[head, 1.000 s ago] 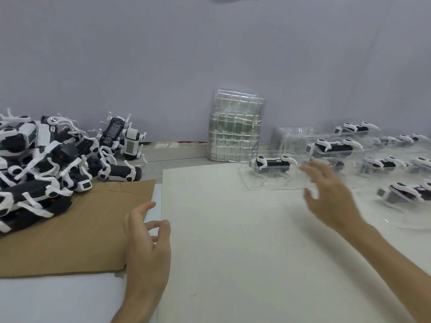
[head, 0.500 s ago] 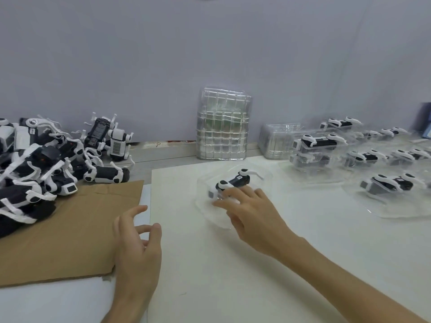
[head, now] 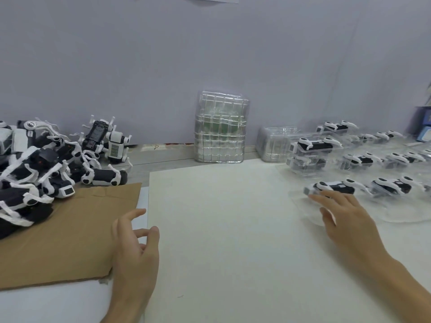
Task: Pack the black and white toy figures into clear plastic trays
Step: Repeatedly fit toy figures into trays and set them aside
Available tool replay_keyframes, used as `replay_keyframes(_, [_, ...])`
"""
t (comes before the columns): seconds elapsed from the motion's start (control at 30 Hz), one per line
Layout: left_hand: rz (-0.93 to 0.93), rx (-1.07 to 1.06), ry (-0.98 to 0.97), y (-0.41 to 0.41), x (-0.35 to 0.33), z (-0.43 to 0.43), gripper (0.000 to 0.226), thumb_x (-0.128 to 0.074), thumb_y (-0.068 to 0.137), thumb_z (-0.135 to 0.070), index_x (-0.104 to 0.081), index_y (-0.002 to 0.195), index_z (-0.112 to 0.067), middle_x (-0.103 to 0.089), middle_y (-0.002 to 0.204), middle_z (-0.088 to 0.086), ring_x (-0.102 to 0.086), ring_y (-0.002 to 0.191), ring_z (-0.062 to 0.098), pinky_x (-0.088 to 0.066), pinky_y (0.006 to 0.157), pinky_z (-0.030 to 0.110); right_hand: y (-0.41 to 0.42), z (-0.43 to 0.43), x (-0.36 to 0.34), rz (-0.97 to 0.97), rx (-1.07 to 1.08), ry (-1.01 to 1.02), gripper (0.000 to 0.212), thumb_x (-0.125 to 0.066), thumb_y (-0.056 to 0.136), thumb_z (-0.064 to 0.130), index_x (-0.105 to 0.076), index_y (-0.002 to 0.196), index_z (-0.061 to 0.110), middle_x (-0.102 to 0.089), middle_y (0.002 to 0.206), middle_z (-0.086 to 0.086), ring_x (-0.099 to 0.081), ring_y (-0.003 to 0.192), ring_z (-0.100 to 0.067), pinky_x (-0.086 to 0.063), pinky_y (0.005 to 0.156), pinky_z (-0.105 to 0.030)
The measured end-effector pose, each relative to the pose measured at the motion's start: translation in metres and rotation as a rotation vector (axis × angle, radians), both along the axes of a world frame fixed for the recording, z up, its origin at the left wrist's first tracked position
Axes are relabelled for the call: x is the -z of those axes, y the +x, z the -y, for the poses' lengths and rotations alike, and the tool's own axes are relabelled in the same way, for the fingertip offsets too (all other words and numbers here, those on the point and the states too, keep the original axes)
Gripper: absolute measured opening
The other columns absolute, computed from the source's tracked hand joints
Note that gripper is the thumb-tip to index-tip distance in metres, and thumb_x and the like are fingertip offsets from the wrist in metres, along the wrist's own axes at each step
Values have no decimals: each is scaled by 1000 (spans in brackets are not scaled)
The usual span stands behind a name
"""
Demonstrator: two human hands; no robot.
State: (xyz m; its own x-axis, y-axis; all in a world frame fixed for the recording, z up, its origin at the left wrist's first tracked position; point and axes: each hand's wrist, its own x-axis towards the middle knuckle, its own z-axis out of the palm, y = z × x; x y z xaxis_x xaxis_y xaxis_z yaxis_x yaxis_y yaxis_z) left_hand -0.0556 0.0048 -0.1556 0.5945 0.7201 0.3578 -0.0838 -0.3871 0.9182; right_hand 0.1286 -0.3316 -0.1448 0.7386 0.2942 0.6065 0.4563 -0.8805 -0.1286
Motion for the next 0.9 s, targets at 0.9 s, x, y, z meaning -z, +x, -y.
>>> replay_keyframes(0.9, [-7,-8,20,2,1,-3,31,-55,95,-6,-49,114,-29,-42,118,-11,-56,85,-10,-38,64,18,37,-57,-40,-107,20,155,44,-71,85,12,-63,128,15,-52,141,-9,-49,129,-30,-28,105,-46])
